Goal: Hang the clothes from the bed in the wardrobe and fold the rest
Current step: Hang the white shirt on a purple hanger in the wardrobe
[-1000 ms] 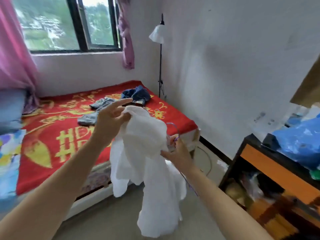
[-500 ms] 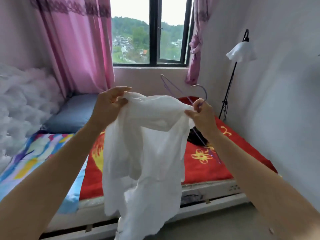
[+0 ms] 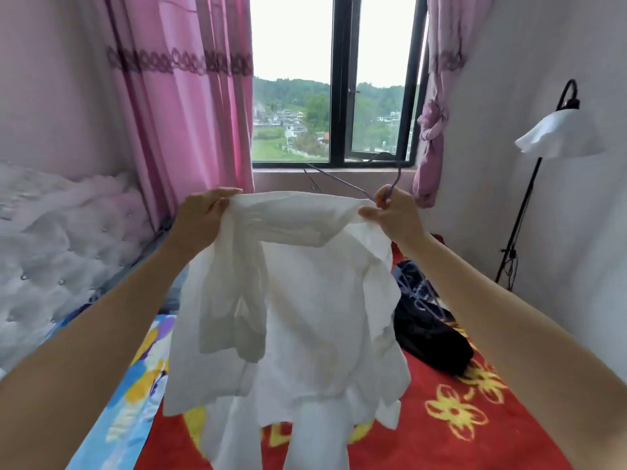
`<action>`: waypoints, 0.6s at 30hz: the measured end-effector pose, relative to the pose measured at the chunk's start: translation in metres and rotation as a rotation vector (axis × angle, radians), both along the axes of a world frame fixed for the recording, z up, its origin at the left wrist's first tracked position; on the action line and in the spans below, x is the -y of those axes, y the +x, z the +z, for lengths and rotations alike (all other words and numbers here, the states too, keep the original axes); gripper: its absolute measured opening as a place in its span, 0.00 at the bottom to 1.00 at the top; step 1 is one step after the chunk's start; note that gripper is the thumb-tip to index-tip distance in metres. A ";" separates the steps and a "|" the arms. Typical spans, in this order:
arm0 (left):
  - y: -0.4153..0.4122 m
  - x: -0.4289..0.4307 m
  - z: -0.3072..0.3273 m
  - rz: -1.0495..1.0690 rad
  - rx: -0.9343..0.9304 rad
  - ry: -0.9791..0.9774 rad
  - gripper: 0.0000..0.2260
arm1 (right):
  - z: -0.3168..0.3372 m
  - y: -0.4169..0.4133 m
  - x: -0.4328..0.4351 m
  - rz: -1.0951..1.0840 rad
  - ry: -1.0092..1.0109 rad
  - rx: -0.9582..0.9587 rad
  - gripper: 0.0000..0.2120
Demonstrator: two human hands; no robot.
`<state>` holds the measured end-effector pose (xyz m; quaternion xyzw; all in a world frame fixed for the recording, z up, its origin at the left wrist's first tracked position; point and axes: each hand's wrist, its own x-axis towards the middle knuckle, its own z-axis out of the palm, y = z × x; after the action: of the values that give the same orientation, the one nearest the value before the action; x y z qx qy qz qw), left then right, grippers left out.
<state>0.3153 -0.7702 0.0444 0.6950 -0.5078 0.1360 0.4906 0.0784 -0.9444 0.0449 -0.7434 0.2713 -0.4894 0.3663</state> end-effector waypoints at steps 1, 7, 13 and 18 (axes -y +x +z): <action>0.011 0.018 -0.006 0.003 -0.016 0.040 0.14 | -0.003 0.011 0.022 0.035 0.034 0.027 0.20; 0.051 0.073 -0.040 0.085 -0.095 0.174 0.17 | -0.030 0.064 0.099 0.224 0.166 -0.067 0.19; 0.081 0.084 -0.060 0.209 -0.242 0.151 0.19 | -0.067 0.109 0.127 0.340 0.229 -0.141 0.20; 0.108 0.078 -0.067 0.238 -0.343 0.024 0.21 | -0.098 0.135 0.133 0.418 0.243 -0.239 0.20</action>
<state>0.4230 -0.8478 -0.0231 0.7689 -0.3326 0.0665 0.5419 0.2136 -1.0774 -0.0536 -0.7864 0.2100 -0.2754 0.5115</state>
